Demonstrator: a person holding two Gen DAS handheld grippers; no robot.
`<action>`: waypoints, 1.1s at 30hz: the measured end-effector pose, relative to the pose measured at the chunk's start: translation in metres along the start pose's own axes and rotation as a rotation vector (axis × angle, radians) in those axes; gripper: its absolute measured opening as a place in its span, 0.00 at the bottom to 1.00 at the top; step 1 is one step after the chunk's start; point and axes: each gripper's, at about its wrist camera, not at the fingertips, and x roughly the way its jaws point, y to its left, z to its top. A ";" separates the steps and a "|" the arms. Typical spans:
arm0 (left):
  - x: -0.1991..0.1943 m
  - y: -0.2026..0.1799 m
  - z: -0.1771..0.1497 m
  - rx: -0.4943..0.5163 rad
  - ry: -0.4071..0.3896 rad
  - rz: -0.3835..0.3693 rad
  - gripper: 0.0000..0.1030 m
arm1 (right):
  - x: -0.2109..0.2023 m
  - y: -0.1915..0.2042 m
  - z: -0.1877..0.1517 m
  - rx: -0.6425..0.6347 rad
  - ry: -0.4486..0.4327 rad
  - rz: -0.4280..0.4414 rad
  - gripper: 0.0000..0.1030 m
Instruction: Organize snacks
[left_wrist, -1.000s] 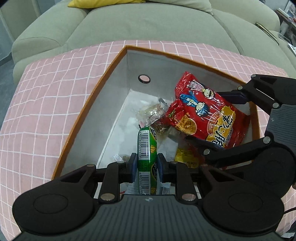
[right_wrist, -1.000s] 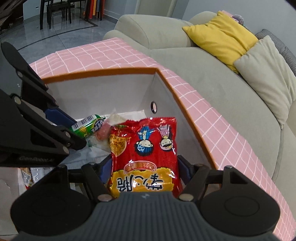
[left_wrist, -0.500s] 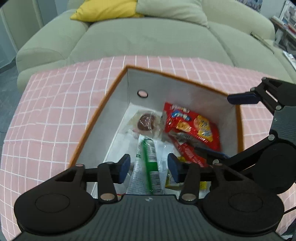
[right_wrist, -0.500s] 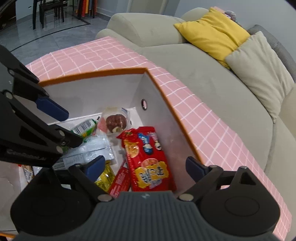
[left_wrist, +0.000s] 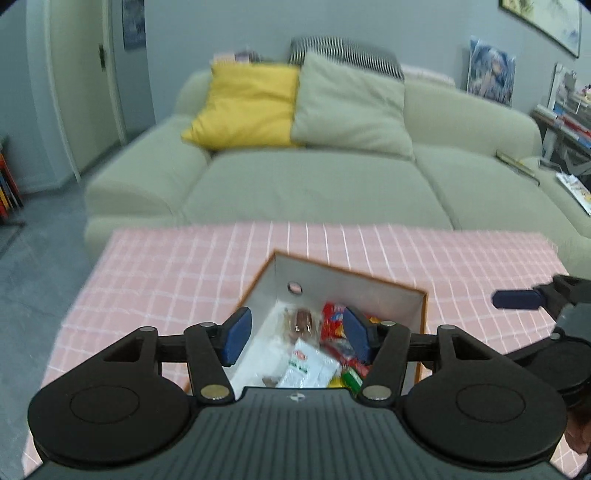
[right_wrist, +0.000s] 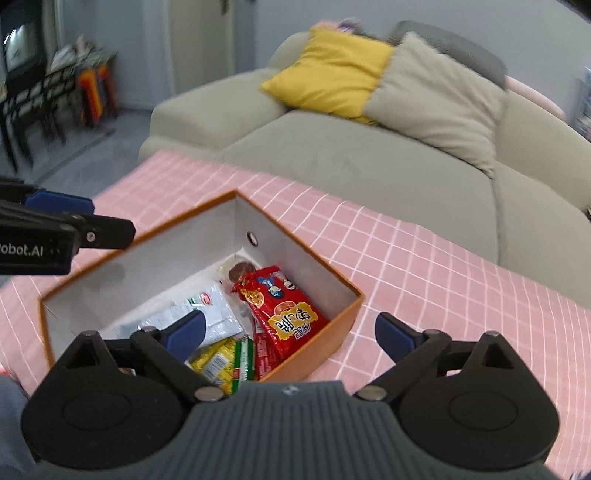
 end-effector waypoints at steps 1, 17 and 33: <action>-0.008 -0.001 0.000 0.006 -0.026 0.010 0.68 | -0.011 0.000 -0.002 0.020 -0.021 -0.001 0.96; -0.099 -0.019 -0.029 -0.014 -0.277 0.112 0.92 | -0.133 0.022 -0.035 0.132 -0.250 -0.047 0.96; -0.072 -0.019 -0.071 0.002 -0.092 0.109 0.92 | -0.114 0.046 -0.084 0.107 -0.185 -0.083 0.96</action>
